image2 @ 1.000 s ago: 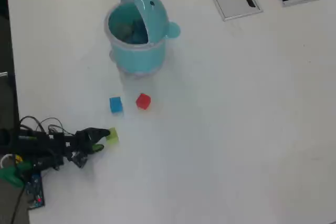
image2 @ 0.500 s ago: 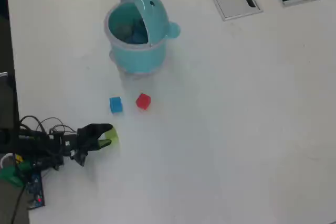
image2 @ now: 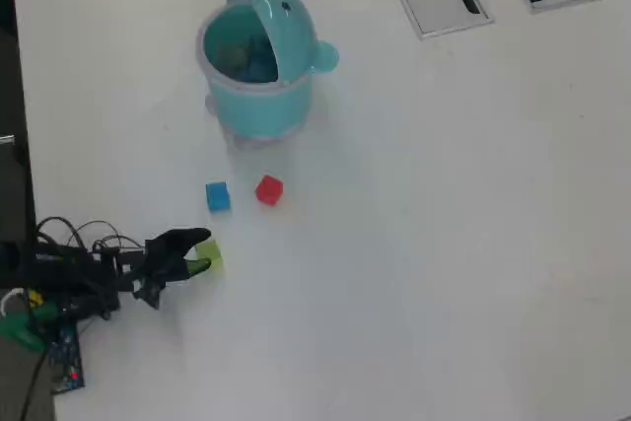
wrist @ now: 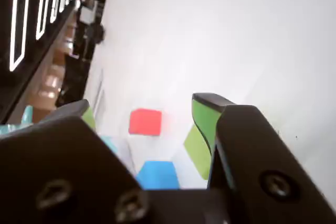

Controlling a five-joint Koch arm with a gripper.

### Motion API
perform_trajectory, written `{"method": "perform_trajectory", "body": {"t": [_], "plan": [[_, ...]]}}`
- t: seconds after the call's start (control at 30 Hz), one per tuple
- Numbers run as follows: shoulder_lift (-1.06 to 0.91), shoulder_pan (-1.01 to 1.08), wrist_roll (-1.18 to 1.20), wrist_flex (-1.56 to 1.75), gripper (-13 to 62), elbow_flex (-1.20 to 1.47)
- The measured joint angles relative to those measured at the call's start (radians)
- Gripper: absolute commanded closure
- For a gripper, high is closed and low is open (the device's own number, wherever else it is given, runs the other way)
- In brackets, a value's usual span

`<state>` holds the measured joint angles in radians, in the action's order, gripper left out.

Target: Grasp RGB lego blocks and put them in the bin one by one.

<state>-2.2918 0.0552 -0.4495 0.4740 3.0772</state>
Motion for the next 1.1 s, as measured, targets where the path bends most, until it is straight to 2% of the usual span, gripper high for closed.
{"method": "perform_trajectory", "body": {"t": [0.2, 0.37, 0.6, 0.97, 1.1], "plan": [[0.000, -0.069, -0.170, 0.219, 18.2, 0.015], [0.000, -0.110, -0.229, 0.258, 18.0, 0.012], [0.000, -0.170, -0.337, 0.256, 17.7, -0.025], [0.000, -0.276, -0.845, 0.075, 17.8, -0.230], [0.000, -0.307, -0.920, 0.041, 17.7, -0.298]]}}
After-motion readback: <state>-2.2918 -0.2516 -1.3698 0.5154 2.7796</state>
